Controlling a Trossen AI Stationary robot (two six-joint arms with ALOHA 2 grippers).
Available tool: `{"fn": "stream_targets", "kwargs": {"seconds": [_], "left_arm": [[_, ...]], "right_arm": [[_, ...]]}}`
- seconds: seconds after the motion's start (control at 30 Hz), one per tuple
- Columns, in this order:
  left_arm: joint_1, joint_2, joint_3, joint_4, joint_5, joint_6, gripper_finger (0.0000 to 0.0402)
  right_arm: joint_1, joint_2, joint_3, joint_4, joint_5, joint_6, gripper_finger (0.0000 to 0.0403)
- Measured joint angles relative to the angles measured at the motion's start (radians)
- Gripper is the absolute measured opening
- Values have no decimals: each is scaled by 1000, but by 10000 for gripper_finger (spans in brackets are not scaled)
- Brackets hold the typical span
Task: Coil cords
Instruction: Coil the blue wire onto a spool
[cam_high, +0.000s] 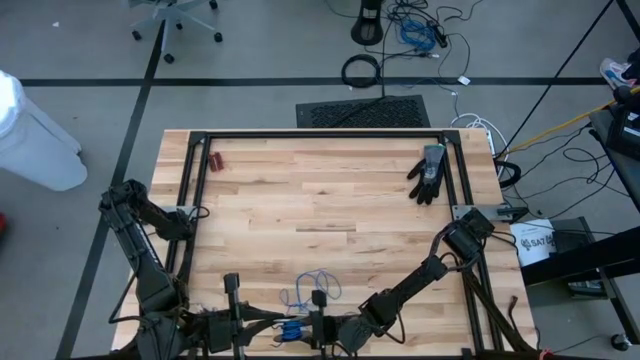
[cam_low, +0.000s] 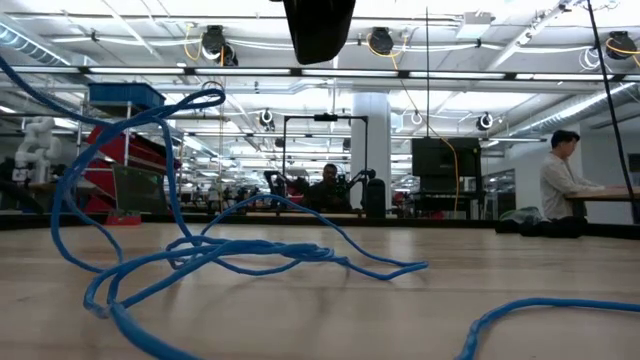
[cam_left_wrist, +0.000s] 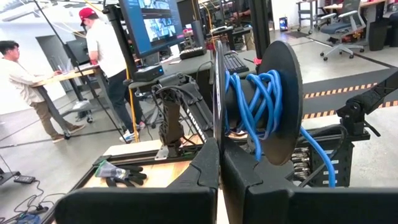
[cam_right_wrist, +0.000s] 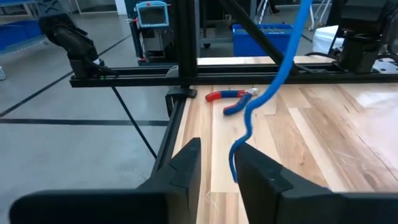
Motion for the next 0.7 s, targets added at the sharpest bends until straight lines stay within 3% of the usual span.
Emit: {"fn": "stream_targets", "kwargs": {"seconds": [0.17,0.33,0.47,0.7], "left_arm": [[0,0,0,0,0,0,6],[0,0,0,0,0,0,6],[0,0,0,0,0,0,6],[-9,0,0,-26,-2,-6,6]], "right_arm": [[-1,0,0,-2,1,0,77],[-2,0,0,-3,17,-1,16],[-1,0,0,-26,115,31,5],[57,-58,0,-275,275,220,1]]}}
